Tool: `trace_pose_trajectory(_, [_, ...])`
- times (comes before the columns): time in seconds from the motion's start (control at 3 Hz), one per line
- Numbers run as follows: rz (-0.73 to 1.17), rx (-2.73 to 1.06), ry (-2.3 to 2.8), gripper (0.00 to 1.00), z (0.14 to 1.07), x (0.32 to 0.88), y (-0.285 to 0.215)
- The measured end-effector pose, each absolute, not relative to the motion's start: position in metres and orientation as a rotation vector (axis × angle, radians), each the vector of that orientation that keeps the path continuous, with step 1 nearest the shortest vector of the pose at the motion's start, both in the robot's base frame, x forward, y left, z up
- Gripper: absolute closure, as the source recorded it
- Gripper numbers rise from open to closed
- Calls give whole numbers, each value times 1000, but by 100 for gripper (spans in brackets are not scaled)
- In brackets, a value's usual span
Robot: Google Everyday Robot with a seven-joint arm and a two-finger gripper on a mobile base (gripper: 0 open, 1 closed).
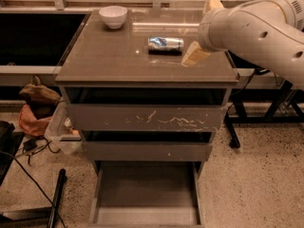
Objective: Pick redbull can from bottom drawer and place on counter
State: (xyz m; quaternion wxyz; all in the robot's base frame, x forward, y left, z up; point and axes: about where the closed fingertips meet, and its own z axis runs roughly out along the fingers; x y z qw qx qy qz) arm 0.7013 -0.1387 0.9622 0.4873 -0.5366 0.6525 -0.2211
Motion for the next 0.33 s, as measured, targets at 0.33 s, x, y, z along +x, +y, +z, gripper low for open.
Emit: trace_pose_trajectory(0.33, [-669, -1350, 1582, 0, 1003, 650, -116])
